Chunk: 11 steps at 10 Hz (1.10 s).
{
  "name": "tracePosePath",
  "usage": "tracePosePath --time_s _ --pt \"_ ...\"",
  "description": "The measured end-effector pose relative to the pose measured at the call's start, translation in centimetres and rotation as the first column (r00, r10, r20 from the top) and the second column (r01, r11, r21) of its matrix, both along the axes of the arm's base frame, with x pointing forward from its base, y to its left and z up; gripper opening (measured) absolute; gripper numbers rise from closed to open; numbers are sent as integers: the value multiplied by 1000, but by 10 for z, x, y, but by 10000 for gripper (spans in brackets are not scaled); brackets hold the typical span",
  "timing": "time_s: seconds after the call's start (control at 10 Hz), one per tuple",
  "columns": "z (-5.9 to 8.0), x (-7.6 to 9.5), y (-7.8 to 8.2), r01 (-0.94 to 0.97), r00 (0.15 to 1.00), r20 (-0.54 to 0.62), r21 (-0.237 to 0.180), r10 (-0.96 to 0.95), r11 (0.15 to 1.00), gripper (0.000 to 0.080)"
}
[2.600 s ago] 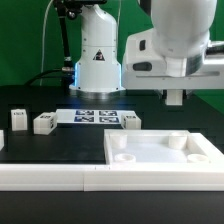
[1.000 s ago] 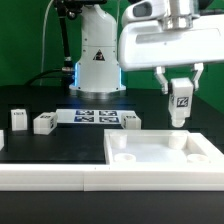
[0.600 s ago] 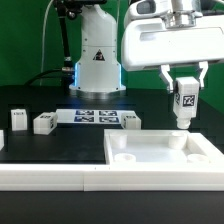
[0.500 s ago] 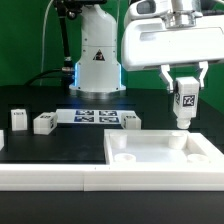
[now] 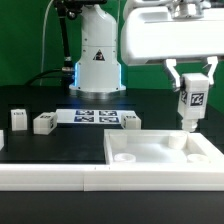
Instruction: Assemble one leg
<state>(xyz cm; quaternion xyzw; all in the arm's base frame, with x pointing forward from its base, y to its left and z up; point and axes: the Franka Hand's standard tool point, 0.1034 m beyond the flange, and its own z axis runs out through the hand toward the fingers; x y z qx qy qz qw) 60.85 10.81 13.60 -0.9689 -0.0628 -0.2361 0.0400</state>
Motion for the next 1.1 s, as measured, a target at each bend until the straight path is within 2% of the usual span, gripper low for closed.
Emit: tracePosePath --time_s 0.1,0.3,0.4,1.1 --pt "0 7 -1 -3 999 39 -2 3 1000 294" --pt "-3 5 -1 -3 999 38 -3 3 1000 294" --pt "-2 8 -2 3 996 93 -2 -3 1000 294" --pt "-40 8 -1 3 999 47 -6 -3 1000 294"
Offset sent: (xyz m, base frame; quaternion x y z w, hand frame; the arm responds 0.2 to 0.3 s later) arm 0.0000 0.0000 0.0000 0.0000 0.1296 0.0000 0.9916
